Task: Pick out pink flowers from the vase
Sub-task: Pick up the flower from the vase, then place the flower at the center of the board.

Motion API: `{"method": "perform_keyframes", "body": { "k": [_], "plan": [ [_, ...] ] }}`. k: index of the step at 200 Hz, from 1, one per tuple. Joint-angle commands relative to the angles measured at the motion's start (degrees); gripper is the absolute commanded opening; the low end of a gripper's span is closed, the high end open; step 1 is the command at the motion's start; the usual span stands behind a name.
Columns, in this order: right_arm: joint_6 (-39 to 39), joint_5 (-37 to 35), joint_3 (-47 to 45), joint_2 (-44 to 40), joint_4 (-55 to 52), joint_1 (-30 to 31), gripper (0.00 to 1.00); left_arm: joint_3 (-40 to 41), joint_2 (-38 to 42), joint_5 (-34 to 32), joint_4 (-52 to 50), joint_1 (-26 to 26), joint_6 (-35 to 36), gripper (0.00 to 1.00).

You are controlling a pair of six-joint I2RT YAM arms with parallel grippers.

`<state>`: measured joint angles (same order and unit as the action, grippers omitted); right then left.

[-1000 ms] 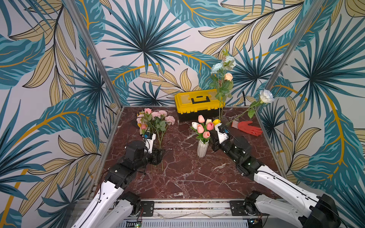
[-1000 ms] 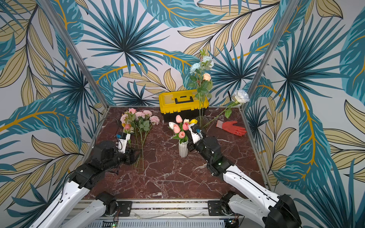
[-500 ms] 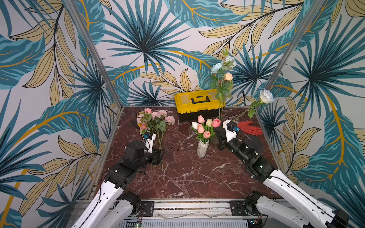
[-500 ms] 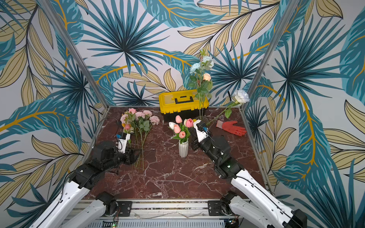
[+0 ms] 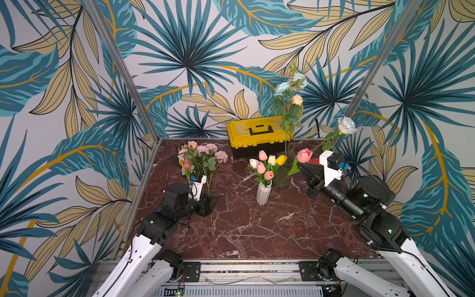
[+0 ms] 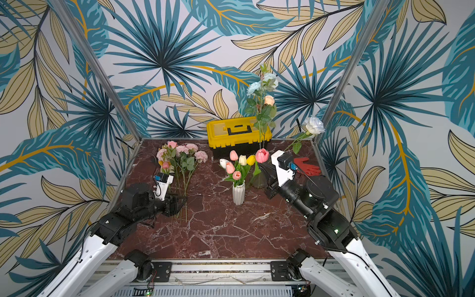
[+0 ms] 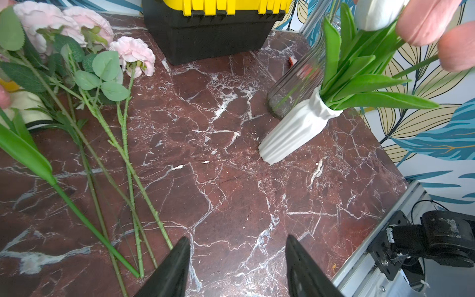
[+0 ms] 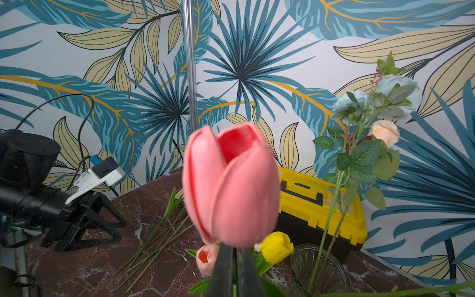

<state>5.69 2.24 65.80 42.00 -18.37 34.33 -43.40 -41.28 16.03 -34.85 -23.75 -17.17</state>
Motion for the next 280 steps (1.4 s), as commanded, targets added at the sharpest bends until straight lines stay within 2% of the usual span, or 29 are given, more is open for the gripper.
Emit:
{"method": "perform_keyframes", "body": {
  "k": [1,29,66,99,120,149,178,209,242,280],
  "plan": [
    [0.72,2.78,2.38,-0.59,-9.36,-0.21,0.0,-1.69,-0.01,3.07,3.76,0.11,1.67,0.6],
    [-0.36,6.95,2.64,-0.87,-9.52,-0.24,0.0,-1.53,-1.24,7.26,8.43,0.04,2.64,0.6],
    [-5.06,14.37,-0.42,1.25,-0.43,-0.18,0.0,-0.46,-2.78,10.96,16.71,-0.9,3.99,0.6],
    [-9.9,20.24,-3.46,5.57,11.78,-0.16,0.0,0.59,-4.13,16.26,24.35,-3.76,12.03,0.66],
    [-13.33,22.62,-4.84,8.32,19.13,-0.08,0.0,-0.12,-5.46,17.57,25.36,-6.57,17.58,0.67],
    [-17.04,25.99,-4.92,12.13,26.77,0.04,0.0,-1.92,-8.83,22.15,25.36,-8.46,20.47,0.67],
    [-19.95,27.47,-4.96,14.7,32.01,0.88,0.0,-2.75,-11.06,24.38,26.13,-9.3,21.07,0.67],
    [-21.77,28.39,-4.94,16.25,34.37,1.68,0.0,-2.66,-11.84,22.89,28.11,-9.48,19.27,0.66],
    [-22.52,28.53,-5.27,16.95,35.21,2.47,0.0,-2.92,-11.81,23.68,28.42,-9.55,19.25,0.59],
    [-23.27,29.05,-5.42,18.0,35.87,3.11,0.0,-3.27,-11.94,26.06,28.4,-9.61,19.81,0.29]
  ]
}}
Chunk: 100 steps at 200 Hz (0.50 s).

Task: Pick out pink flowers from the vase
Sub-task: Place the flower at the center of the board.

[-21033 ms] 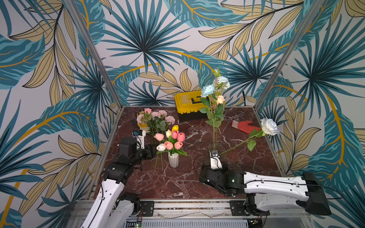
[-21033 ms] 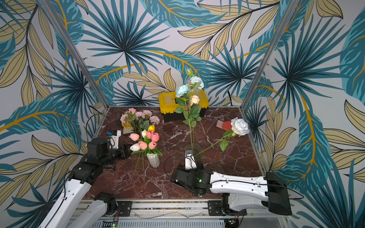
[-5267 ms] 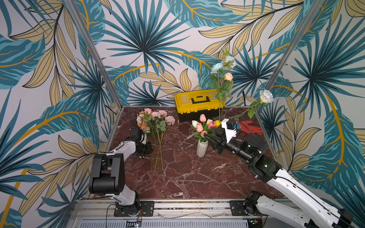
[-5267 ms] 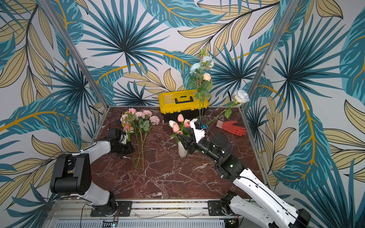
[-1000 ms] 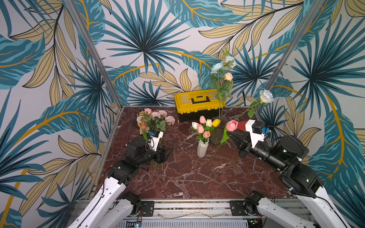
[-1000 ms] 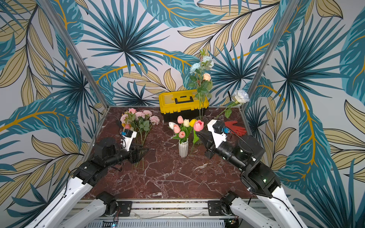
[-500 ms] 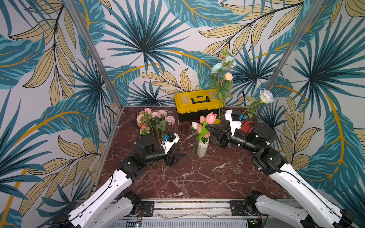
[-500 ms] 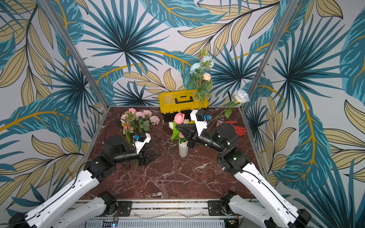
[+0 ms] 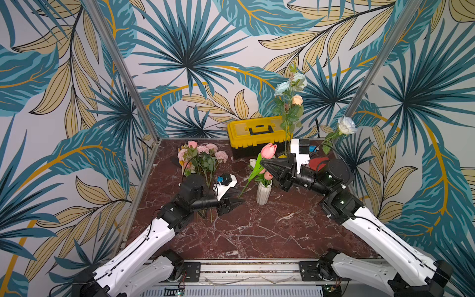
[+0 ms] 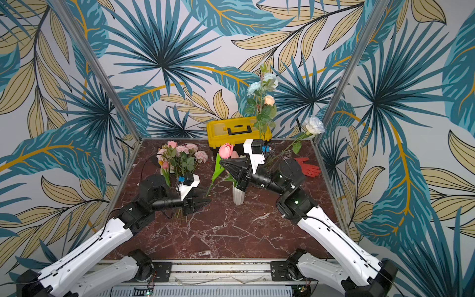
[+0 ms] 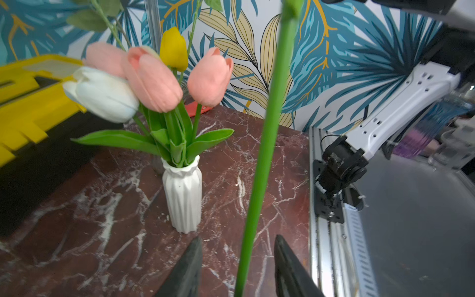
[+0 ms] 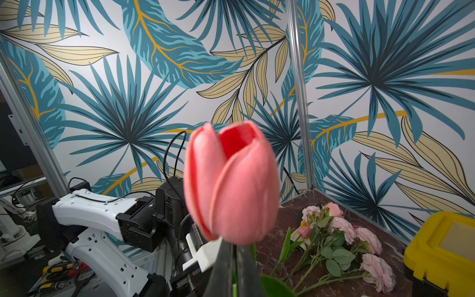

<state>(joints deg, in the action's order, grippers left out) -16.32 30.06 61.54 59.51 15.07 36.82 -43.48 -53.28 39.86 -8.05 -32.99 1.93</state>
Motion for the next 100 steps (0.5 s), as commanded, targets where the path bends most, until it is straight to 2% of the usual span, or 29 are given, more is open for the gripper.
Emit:
{"method": "perform_keyframes", "body": {
  "k": [1,43,65,91,100],
  "plan": [
    [-1.22,1.22,-1.16,0.51,2.42,0.62,0.0,-3.19,0.04,2.24,1.62,-0.34,0.71,0.28],
    [-0.61,0.9,-1.4,0.99,1.37,1.19,0.0,-3.7,0.27,2.87,1.63,-0.31,0.1,0.0],
    [-0.25,0.46,-1.51,0.97,1.07,1.34,0.0,-3.37,0.53,1.46,1.6,-0.32,-1.13,0.0],
    [2.14,-1.58,-1.16,0.18,-2.19,1.63,0.27,-1.64,1.3,-0.8,3.25,-0.23,-4.14,0.0],
    [2.9,-2.53,-1.38,-0.41,-3.03,1.67,0.33,-0.67,1.85,-1.45,4.41,-0.23,-5.56,0.0]
  ]
}}
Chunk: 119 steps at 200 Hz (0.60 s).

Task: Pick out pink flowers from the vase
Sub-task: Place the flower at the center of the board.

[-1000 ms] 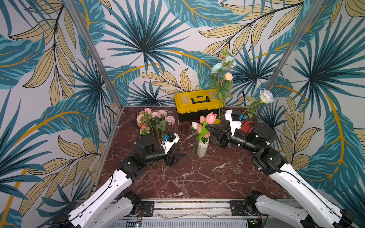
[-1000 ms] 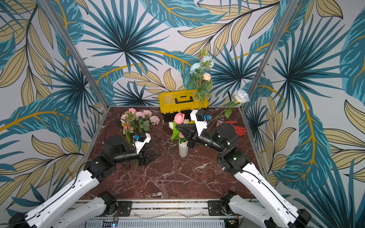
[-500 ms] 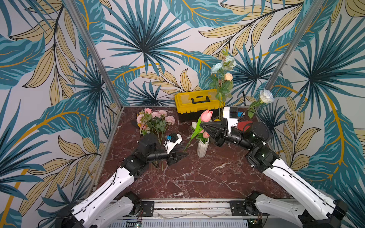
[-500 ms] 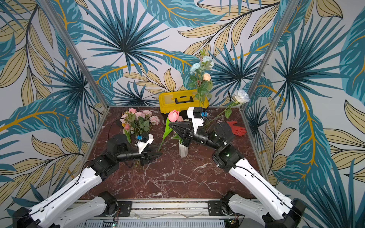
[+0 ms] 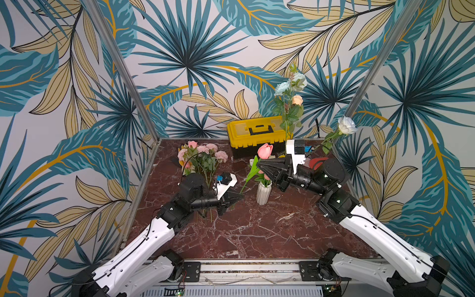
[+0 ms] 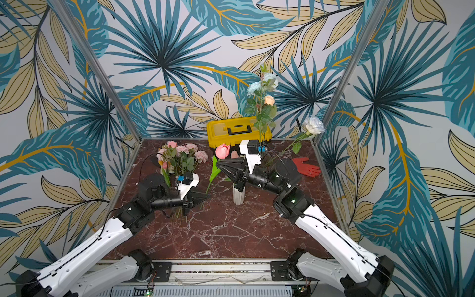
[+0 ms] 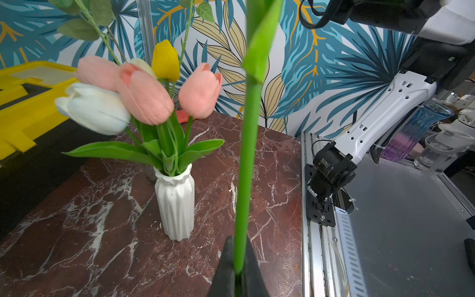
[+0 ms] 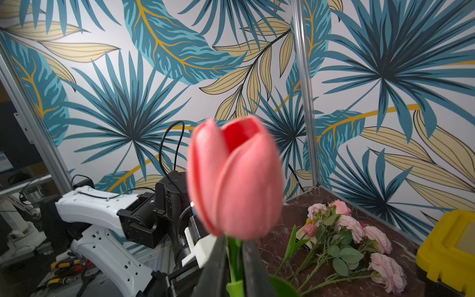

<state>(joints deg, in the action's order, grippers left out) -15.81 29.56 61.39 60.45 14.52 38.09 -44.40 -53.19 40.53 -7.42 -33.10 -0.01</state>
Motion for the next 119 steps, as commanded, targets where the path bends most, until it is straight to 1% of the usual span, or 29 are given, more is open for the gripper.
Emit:
{"method": "perform_keyframes", "body": {
  "k": [1,12,29,35,45,58,83,91,103,119],
  "plan": [
    [2.51,-2.13,-1.25,-1.46,-2.61,0.36,0.34,0.35,1.81,-2.21,3.88,-0.12,-3.78,0.0],
    [3.48,-2.66,-1.26,-2.23,-3.59,0.4,0.37,1.55,2.83,-3.34,5.19,-0.08,-5.7,0.0],
    [5.82,-2.38,-0.2,-3.52,-7.21,0.37,0.38,4.23,5.47,-6.0,7.34,0.37,-10.03,0.0],
    [6.86,-2.75,0.23,-4.19,-8.83,0.4,0.38,5.46,6.7,-7.33,8.16,0.79,-11.68,0.0],
    [8.33,-3.85,0.16,-5.68,-10.64,0.41,0.39,7.63,8.83,-11.31,9.05,1.79,-15.65,0.0],
    [9.96,-5.23,-0.12,-7.61,-12.36,0.37,0.4,10.33,11.33,-14.39,9.56,4.83,-20.87,0.0],
    [12.21,-6.83,0.13,-10.13,-15.92,0.38,0.4,14.93,12.55,-13.82,9.57,13.97,-30.37,0.0],
    [12.4,-7.13,0.01,-10.71,-16.32,0.33,0.4,16.09,12.29,-15.17,9.6,15.17,-31.56,0.0],
    [12.51,-7.16,-0.18,-11.25,-16.76,0.4,0.41,17.3,11.62,-17.74,9.62,15.65,-32.8,0.0],
    [12.71,-7.14,-0.14,-11.7,-17.66,0.4,0.41,18.4,9.38,-19.4,10.31,17.25,-35.37,0.0]
  ]
}}
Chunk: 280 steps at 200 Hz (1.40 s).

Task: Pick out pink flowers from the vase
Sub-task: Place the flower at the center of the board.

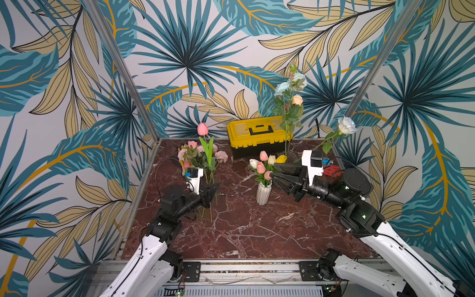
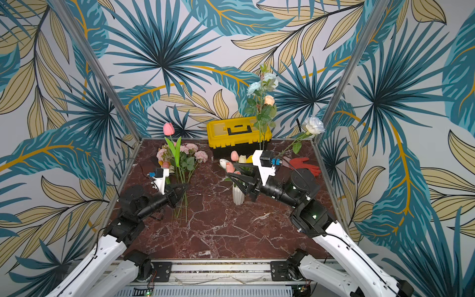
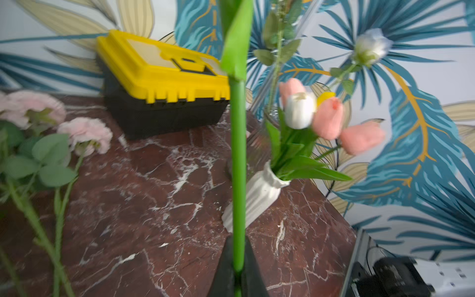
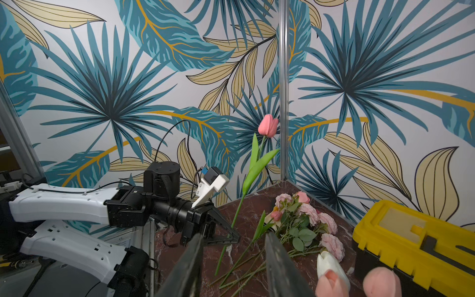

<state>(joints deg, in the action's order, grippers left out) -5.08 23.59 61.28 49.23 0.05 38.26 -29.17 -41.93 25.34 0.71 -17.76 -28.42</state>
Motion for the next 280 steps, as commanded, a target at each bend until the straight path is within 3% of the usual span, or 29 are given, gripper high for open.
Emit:
{"method": "perform_keyframes", "body": {
  "k": [1,104,192,227,280],
  "plan": [
    [1.99,-1.18,-0.07,-0.47,-3.25,0.23,0.41,3.25,-2.03,-4.27,2.23,2.06,-7.15,0.0],
    [4.54,-1.0,-4.06,-3.7,-2.8,0.21,0.43,3.58,-26.25,2.08,8.08,18.02,-13.8,0.0],
    [4.34,-2.33,-8.69,-6.3,0.47,0.21,0.44,-4.88,-44.01,9.22,0.46,21.18,-10.62,0.0],
    [4.19,-2.41,-9.42,-6.98,0.06,0.21,0.44,-8.15,-47.05,7.81,-3.76,21.15,-7.79,0.0],
    [3.86,-2.57,-9.88,-6.87,0.36,0.23,0.45,-9.5,-45.01,3.93,-9.29,21.16,-5.37,0.2]
  ]
}}
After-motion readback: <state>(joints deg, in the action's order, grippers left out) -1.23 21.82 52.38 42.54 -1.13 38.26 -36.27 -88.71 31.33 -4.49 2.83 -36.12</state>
